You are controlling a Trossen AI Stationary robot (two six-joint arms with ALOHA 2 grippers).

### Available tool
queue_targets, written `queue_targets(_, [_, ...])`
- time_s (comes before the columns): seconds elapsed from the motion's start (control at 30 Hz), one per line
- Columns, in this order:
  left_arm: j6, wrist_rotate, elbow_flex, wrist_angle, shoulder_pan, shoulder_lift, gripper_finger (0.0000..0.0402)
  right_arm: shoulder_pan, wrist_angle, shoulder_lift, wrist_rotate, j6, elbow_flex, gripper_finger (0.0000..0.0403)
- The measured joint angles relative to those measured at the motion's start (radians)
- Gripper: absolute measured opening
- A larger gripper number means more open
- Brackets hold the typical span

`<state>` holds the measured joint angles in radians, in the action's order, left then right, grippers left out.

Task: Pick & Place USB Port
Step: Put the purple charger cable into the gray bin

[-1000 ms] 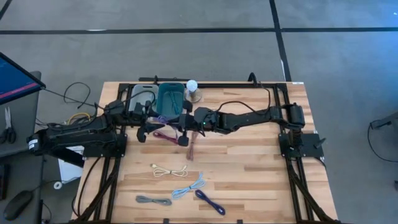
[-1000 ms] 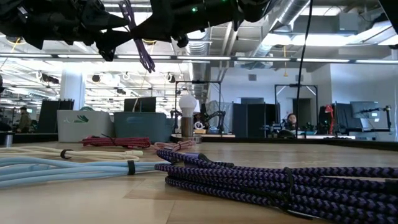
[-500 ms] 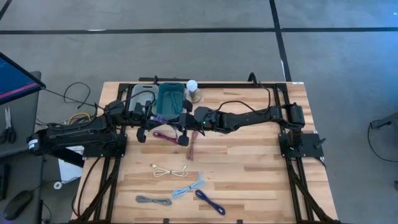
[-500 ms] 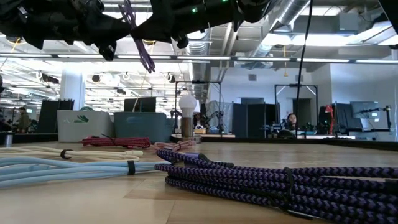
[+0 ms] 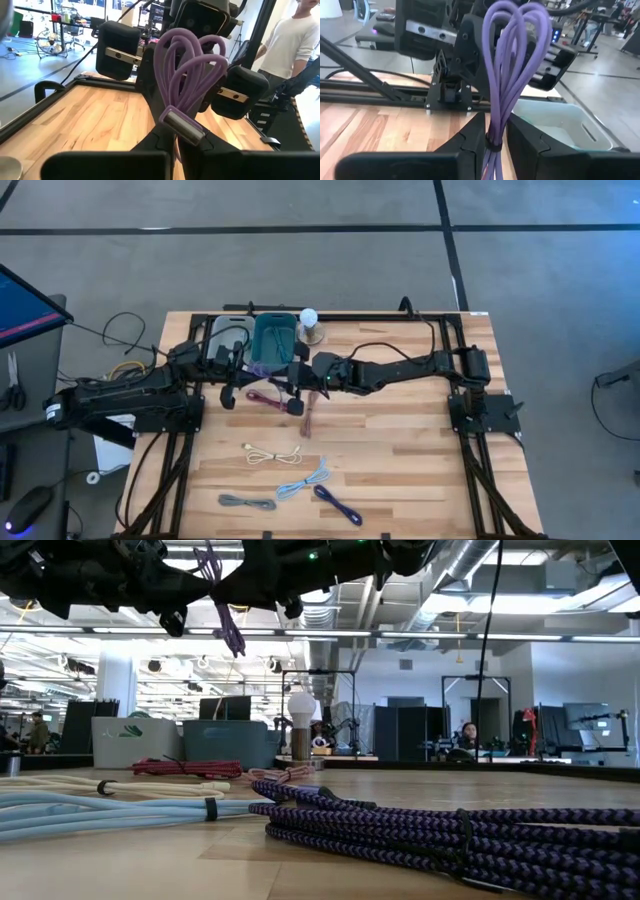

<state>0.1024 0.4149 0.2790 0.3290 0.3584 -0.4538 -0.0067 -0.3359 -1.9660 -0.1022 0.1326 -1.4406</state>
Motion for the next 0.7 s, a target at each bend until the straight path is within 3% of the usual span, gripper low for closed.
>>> queue_targets(0.2, [0.000, 0.000, 0.000, -0.007, 0.000, 0.000, 0.0008, 0.001, 0.057, 0.018, 0.000, 0.000, 0.002, 0.0081])
queue_targets(0.37, [-0.007, 0.000, 0.000, -0.007, 0.001, 0.000, 0.0008, 0.001, 0.100, 0.047, 0.000, 0.006, 0.000, 0.0131])
queue_targets(0.53, [-0.072, -0.011, 0.000, -0.040, 0.029, 0.008, 0.0008, 0.000, 0.277, 0.099, -0.001, 0.021, 0.000, 0.0182])
queue_targets(0.7, [-0.100, -0.075, -0.001, -0.151, 0.091, 0.044, 0.0008, 0.001, 0.422, 0.154, -0.003, 0.000, 0.001, 0.0196])
